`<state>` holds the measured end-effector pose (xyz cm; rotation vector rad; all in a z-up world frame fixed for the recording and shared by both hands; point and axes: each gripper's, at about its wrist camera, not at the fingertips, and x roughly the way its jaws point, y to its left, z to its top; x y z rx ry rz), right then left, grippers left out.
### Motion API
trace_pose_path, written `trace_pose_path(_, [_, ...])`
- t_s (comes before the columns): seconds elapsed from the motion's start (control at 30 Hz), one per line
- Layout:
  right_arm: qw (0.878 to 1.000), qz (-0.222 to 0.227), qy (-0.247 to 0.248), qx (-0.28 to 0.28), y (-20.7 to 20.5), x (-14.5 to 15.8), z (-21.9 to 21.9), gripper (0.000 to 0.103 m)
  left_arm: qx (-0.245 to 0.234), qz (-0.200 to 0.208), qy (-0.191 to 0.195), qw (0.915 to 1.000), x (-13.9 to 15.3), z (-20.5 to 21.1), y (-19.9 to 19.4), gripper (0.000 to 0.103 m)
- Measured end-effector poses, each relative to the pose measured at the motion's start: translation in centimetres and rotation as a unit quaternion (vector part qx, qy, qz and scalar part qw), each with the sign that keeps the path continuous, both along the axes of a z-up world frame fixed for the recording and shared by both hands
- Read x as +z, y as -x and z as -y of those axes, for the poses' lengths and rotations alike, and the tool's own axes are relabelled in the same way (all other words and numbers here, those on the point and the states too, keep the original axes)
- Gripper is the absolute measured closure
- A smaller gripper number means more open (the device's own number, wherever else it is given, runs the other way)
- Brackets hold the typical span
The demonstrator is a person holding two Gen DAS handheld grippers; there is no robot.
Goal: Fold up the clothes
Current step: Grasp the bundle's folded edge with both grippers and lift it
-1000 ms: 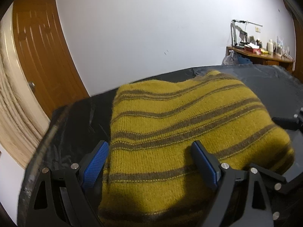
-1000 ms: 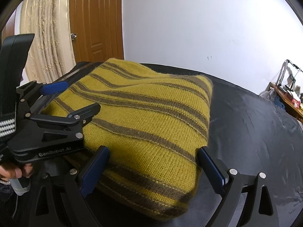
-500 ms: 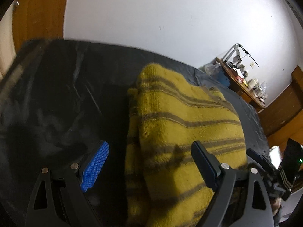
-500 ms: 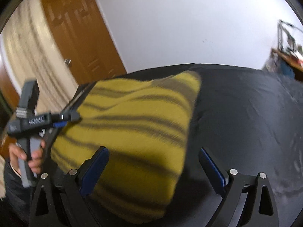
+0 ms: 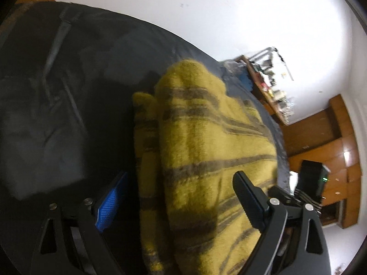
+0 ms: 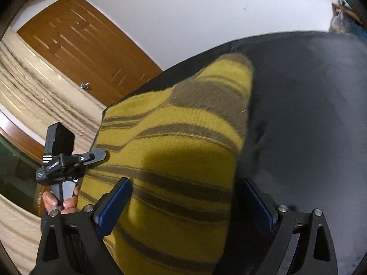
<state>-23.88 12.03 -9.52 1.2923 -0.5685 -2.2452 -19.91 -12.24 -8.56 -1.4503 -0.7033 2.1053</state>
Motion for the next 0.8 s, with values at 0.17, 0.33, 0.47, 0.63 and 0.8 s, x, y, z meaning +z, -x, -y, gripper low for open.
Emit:
trace_pose_path(0.17, [1.0, 0.001, 0.001, 0.018, 0.8, -0.2, 0.8, 0.006, -0.035, -0.014, 0.001, 0.9993, 0.3, -0.9, -0.1, 0.009])
trace_pose_path(0.33, [0.999, -0.015, -0.002, 0.029, 0.6, -0.2, 1.3, 0.006, -0.047, -0.016, -0.007, 0.9987, 0.4, -1.0, -0.2, 0.014])
trace_pose_path(0.47, [0.999, -0.032, -0.002, 0.033, 0.3, -0.1, 1.5, 0.033, -0.054, -0.02, 0.01, 0.9983, 0.2, -1.3, -0.3, 0.038])
trace_pose_path(0.63, [0.998, -0.058, -0.008, 0.033, -0.4, 0.5, 2.0, 0.048, -0.049, -0.032, 0.014, 0.9982, 1.3, -2.2, -0.5, 0.053])
trace_pose_path(0.8, [0.995, -0.097, -0.026, 0.02, -1.9, 2.5, 2.1, 0.052, -0.046, -0.045, 0.018, 0.9978, 2.6, -3.4, -0.8, 0.059])
